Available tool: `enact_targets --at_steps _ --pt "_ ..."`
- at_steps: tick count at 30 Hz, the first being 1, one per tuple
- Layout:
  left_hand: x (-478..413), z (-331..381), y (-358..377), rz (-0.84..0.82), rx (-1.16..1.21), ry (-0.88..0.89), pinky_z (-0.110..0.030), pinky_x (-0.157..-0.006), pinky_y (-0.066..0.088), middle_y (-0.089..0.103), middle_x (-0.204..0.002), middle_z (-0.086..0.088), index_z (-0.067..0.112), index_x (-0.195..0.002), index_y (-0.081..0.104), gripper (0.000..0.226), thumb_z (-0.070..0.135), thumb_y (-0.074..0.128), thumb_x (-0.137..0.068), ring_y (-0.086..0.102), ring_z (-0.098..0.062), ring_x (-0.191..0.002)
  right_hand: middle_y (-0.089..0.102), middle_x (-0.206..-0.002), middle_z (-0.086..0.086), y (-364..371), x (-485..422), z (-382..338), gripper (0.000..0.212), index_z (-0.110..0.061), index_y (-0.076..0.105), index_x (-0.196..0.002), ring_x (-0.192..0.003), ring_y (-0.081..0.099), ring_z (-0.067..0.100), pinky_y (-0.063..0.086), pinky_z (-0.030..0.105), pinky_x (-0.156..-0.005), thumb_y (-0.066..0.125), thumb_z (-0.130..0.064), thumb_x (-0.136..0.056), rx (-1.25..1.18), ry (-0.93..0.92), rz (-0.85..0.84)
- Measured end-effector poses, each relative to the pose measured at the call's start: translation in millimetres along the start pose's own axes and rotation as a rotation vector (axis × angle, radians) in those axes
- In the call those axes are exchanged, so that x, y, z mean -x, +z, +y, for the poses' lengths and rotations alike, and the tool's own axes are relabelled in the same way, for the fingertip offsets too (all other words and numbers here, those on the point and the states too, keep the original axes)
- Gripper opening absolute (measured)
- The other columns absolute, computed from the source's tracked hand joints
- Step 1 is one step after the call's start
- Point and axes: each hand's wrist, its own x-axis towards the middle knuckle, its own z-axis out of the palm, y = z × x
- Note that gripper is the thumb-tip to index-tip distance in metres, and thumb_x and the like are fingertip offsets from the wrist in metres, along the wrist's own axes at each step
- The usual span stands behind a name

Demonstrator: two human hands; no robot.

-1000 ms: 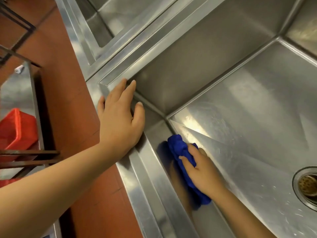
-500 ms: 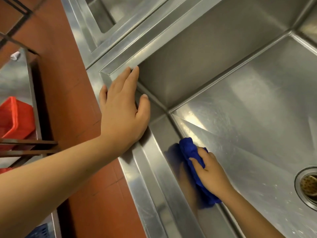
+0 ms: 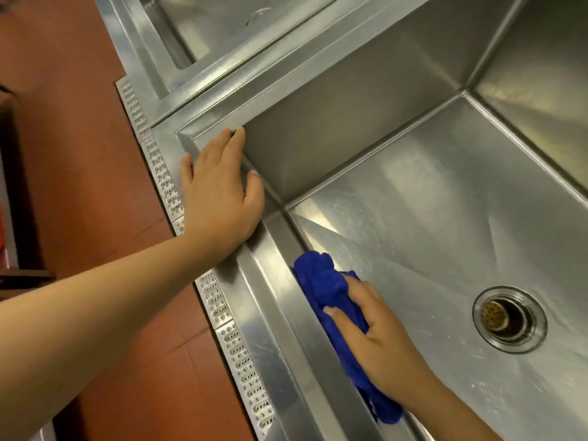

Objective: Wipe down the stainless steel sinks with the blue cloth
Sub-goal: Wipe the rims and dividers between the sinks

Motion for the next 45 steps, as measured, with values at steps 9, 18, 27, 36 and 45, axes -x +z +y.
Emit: enact_targets --at_steps 9,18,27,36,45 --pt "-0.9 -1.9 0.6 -0.01 -0.029 0.031 -0.052 -0.118 0.009 0.032 -0.154 -0.007 0.013 -0.149 0.03 0.065 0.03 0.035 -0.087 0.026 -0.023 -0.142 0.056 -0.101 -0.001 4.3 -3.3 19.8 0.006 -0.035 0.053 -0.101 -0.089 0.055 0.008 0.044 0.023 -0.079 0.049 -0.031 -0.097 0.182 0.17 0.057" --pt "5.6 -0.1 -2.6 -0.087 -0.118 0.046 -0.051 -0.118 0.011 0.027 -0.153 -0.018 0.007 -0.15 0.021 0.067 0.024 0.046 -0.091 0.023 -0.033 -0.142 0.062 -0.111 0.003 -2.6 31.2 -14.9 0.013 -0.031 0.058 -0.108 -0.101 0.059 0.016 0.047 0.033 -0.095 0.05 -0.027 -0.099 0.151 0.198 0.072" --pt "83.7 34.6 -1.6 -0.178 -0.092 -0.073 -0.051 -0.118 -0.001 0.006 -0.16 -0.017 0.01 -0.153 0.005 0.07 0.04 0.029 -0.095 -0.002 -0.03 -0.148 0.062 -0.09 0.008 -12.5 52.7 -27.2 0.011 -0.017 0.059 -0.096 -0.076 0.06 0.018 0.05 0.029 -0.074 0.05 -0.023 -0.098 0.1 0.151 0.04" --pt "90.3 36.7 12.4 -0.035 -0.091 -0.077 -0.05 -0.118 0.0 0.029 -0.153 -0.015 0.018 -0.151 0.026 0.07 0.039 0.029 -0.084 0.009 -0.025 -0.148 0.054 -0.101 0.002 -4.7 22.3 51.6 0.011 -0.039 0.052 -0.095 -0.082 0.055 0.011 0.049 0.027 -0.079 0.045 -0.031 -0.098 0.137 0.223 -0.016" --pt "90.9 38.8 12.0 -0.024 -0.09 -0.093 -0.049 -0.119 0.001 0.022 -0.159 -0.005 0.022 -0.152 0.025 0.07 0.039 0.031 -0.084 0.011 -0.02 -0.148 0.05 -0.108 -0.017 -2.9 15.6 56.8 0.027 -0.05 0.048 -0.112 -0.097 0.053 -0.005 0.037 0.002 -0.077 0.048 -0.026 -0.099 -0.011 0.058 -0.004"
